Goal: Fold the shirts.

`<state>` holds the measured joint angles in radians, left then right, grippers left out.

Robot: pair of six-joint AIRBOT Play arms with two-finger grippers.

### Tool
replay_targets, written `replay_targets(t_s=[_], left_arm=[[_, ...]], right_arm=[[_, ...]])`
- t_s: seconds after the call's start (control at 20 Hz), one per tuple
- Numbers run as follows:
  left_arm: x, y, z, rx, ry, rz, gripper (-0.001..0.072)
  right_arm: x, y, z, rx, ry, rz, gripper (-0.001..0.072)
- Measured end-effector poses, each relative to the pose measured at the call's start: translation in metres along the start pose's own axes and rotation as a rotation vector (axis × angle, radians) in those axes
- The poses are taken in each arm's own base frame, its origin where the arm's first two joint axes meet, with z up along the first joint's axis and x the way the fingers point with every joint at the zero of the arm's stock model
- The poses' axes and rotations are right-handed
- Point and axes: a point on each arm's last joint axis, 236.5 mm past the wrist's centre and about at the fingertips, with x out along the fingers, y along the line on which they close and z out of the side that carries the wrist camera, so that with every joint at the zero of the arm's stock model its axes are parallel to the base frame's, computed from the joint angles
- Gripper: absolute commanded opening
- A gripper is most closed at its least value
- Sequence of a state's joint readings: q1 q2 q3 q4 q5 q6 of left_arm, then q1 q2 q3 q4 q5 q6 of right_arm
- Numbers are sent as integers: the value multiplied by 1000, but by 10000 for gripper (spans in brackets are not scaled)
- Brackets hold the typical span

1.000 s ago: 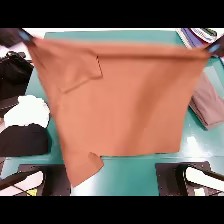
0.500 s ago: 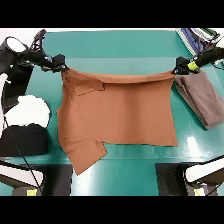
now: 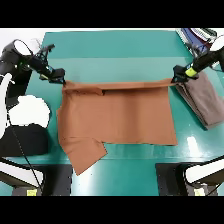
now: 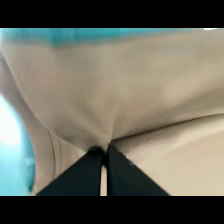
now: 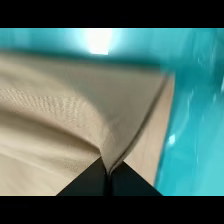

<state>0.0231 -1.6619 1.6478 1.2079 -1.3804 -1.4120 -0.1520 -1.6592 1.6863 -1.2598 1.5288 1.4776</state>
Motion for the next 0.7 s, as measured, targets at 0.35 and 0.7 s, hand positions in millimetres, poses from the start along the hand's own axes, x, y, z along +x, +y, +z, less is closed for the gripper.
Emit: replay_targets(t_s=[0.35,0.7], left_arm=[[51,7,-58,-85,165,-40,348],[19,3,-80,-112,151,6,492]], right_arm=[[44,-7,-53,51,62,4,322],[18,6,-56,57,-51,55,415]])
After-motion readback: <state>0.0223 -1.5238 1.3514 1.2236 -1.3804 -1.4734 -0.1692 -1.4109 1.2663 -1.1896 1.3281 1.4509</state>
